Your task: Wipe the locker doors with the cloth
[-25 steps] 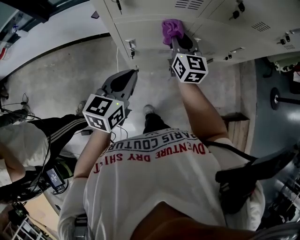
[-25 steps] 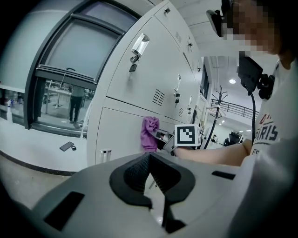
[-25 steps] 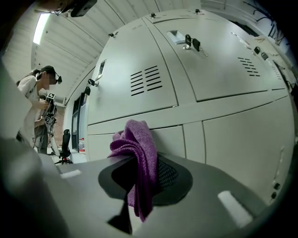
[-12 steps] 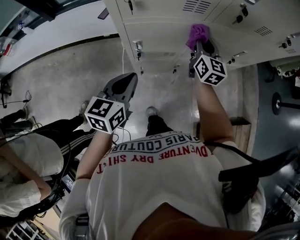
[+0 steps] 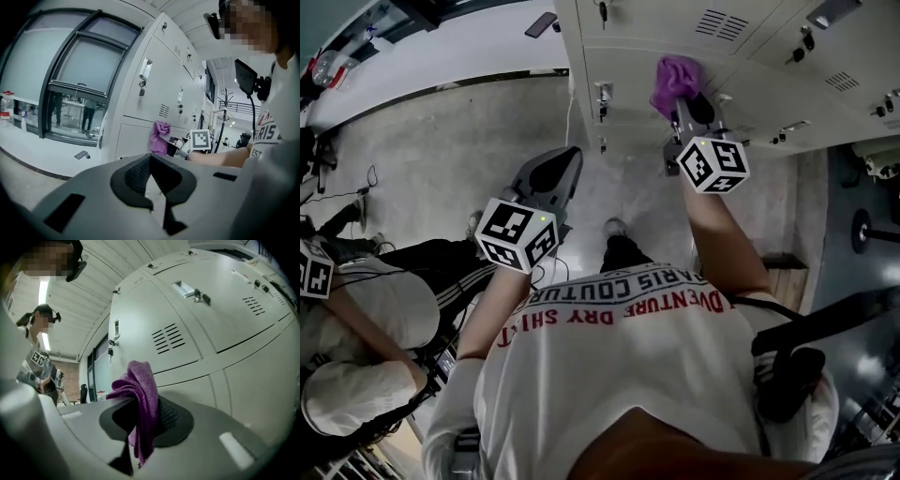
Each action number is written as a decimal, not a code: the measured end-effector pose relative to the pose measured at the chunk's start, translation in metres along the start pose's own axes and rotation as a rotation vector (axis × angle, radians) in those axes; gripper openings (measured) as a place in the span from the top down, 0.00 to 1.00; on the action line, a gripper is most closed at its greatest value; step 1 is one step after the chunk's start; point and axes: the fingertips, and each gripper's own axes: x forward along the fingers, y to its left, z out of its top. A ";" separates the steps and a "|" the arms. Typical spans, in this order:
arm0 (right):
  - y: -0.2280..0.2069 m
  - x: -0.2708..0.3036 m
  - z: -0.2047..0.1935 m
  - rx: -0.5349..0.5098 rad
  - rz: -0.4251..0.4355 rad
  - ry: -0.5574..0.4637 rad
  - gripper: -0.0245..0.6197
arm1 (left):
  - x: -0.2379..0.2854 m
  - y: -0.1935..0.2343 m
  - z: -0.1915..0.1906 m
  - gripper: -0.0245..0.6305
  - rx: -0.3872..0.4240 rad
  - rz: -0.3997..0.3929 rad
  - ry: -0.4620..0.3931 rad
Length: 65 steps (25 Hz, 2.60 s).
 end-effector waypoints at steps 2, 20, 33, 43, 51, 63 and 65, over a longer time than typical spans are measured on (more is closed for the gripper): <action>0.028 0.014 -0.016 -0.012 0.065 0.029 0.89 | -0.005 0.008 -0.002 0.96 -0.003 0.028 -0.002; 0.077 0.110 -0.165 -0.033 0.113 0.298 0.89 | -0.030 0.071 -0.021 0.96 -0.078 0.169 -0.005; 0.058 0.098 -0.151 -0.057 0.050 0.280 0.89 | -0.020 0.061 -0.027 0.96 -0.099 0.143 0.002; -0.038 0.043 -0.133 -0.073 -0.127 0.252 0.89 | 0.015 0.030 -0.033 0.96 -0.103 0.062 0.028; -0.113 -0.001 -0.113 -0.080 -0.299 0.219 0.89 | 0.027 0.014 -0.047 0.96 -0.126 0.007 0.067; -0.126 -0.020 -0.113 -0.051 -0.312 0.244 0.89 | 0.015 0.014 -0.041 0.96 -0.127 0.004 0.043; -0.101 -0.017 -0.114 -0.059 -0.244 0.229 0.89 | 0.010 0.017 -0.038 0.96 -0.123 0.017 0.029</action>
